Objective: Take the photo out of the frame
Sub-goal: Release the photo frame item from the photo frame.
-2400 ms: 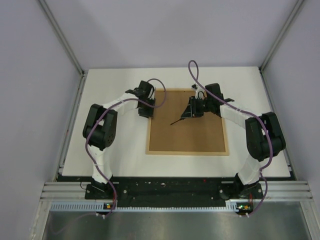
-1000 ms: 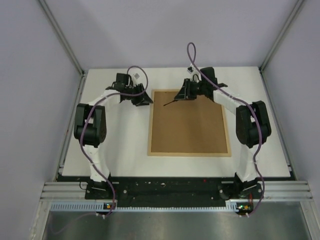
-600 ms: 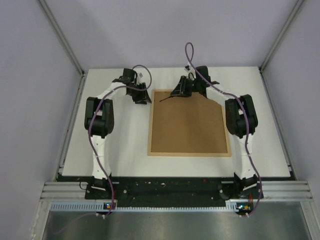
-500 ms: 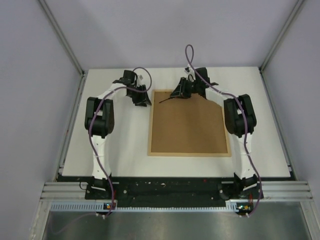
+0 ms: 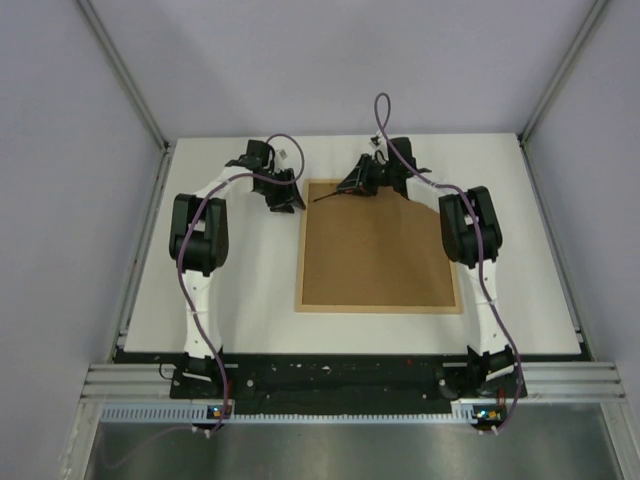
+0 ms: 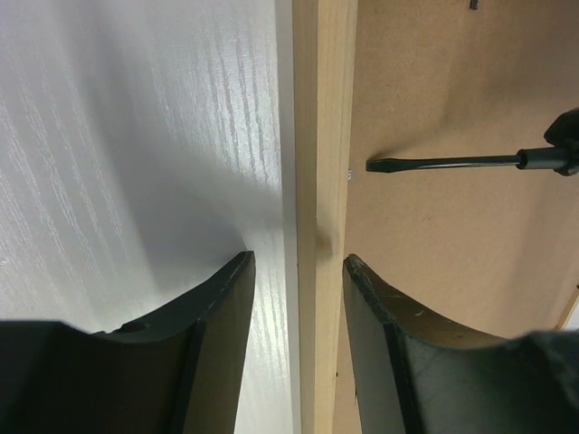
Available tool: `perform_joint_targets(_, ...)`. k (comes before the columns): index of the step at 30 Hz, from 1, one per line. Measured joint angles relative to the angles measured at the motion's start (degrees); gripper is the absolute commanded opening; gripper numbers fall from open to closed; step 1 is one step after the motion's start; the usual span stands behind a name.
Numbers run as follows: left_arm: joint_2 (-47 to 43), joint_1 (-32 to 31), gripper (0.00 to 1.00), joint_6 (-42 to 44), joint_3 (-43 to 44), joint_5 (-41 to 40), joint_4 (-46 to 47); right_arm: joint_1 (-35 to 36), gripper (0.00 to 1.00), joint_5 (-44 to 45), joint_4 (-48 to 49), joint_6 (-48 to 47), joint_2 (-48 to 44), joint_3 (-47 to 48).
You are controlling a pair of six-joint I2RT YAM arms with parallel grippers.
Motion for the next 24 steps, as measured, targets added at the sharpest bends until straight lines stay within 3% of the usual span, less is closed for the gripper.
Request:
perform_joint_targets(4, 0.0, 0.0, 0.52, 0.0, 0.0, 0.4, 0.1, 0.0, 0.0, -0.1, 0.5, 1.4, 1.1, 1.0)
perform_joint_targets(10, 0.0, 0.0, 0.62, -0.3, 0.2, 1.4, 0.2, 0.0, 0.0, -0.8, 1.4, 2.7, 1.9, 1.4)
perform_joint_targets(24, 0.3, 0.0, 0.56, -0.5, 0.4, 2.1, 0.4, -0.1, 0.0, -2.6, 5.0, 7.0, 2.2, -0.9)
